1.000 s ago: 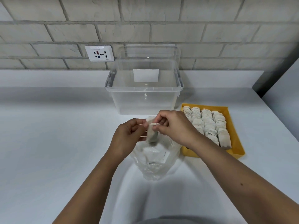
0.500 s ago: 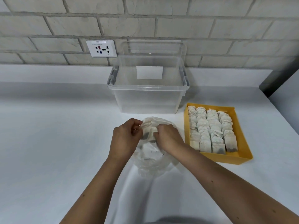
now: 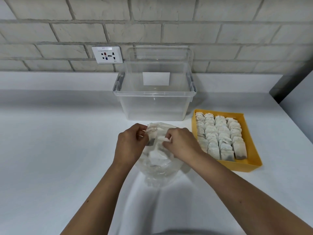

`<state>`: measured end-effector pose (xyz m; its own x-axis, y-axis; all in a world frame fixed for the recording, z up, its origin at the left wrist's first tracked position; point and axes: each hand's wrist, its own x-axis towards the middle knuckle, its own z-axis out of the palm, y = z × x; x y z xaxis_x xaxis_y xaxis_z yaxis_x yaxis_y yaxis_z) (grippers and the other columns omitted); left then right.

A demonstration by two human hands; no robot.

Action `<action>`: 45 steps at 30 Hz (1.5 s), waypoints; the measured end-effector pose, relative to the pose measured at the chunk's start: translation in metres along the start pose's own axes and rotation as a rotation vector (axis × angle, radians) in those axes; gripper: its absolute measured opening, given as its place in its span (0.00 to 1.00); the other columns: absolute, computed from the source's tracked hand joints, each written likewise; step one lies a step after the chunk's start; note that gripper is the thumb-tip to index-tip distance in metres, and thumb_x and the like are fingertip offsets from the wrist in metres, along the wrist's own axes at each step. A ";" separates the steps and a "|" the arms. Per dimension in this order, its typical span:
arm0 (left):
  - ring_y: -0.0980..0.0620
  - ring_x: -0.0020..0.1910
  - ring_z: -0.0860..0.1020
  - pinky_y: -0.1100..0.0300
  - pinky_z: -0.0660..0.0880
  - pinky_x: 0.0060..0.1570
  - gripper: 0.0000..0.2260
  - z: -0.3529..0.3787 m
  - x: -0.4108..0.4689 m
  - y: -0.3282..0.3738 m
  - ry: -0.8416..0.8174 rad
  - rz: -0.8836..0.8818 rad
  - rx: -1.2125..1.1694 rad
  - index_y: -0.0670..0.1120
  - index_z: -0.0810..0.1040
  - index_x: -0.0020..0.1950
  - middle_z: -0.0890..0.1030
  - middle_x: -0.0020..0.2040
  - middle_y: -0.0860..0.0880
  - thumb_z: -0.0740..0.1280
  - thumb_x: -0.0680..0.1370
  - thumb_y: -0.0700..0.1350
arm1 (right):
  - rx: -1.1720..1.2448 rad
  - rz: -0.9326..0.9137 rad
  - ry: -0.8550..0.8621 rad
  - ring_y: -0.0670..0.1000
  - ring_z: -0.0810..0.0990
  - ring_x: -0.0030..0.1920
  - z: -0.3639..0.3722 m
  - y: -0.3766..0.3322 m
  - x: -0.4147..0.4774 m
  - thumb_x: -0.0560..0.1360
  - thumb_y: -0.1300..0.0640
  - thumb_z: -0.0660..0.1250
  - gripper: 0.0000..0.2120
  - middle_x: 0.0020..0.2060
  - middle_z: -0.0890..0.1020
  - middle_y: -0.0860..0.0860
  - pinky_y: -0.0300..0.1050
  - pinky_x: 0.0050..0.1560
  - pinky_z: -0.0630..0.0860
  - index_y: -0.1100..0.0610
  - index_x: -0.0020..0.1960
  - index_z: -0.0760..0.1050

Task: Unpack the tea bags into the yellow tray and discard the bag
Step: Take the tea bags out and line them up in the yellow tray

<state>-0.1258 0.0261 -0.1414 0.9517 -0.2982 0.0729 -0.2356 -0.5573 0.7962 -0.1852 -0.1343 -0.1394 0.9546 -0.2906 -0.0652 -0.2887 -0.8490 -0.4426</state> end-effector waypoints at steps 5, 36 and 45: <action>0.69 0.38 0.77 0.77 0.69 0.35 0.09 0.004 -0.004 0.019 -0.005 0.032 -0.036 0.53 0.80 0.52 0.80 0.37 0.59 0.69 0.76 0.40 | 0.231 0.029 0.223 0.48 0.82 0.35 -0.062 0.033 -0.037 0.72 0.55 0.74 0.05 0.32 0.81 0.48 0.46 0.42 0.79 0.54 0.42 0.79; 0.59 0.40 0.77 0.71 0.68 0.39 0.05 0.152 -0.018 0.099 -0.313 0.015 -0.123 0.51 0.82 0.52 0.80 0.40 0.58 0.70 0.77 0.44 | -0.477 0.181 0.041 0.54 0.55 0.77 -0.087 0.210 -0.055 0.76 0.45 0.66 0.11 0.75 0.65 0.48 0.53 0.73 0.54 0.45 0.57 0.81; 0.48 0.49 0.82 0.53 0.78 0.55 0.02 0.156 -0.016 0.101 -0.324 -0.055 -0.199 0.53 0.82 0.47 0.84 0.43 0.53 0.72 0.77 0.46 | -0.190 0.127 0.255 0.52 0.65 0.69 -0.094 0.196 -0.061 0.71 0.42 0.72 0.19 0.65 0.73 0.48 0.49 0.68 0.60 0.46 0.60 0.77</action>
<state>-0.1956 -0.1465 -0.1555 0.8426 -0.5195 -0.1418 -0.1124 -0.4272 0.8972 -0.3066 -0.3241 -0.1384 0.8680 -0.4799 0.1276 -0.4352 -0.8590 -0.2695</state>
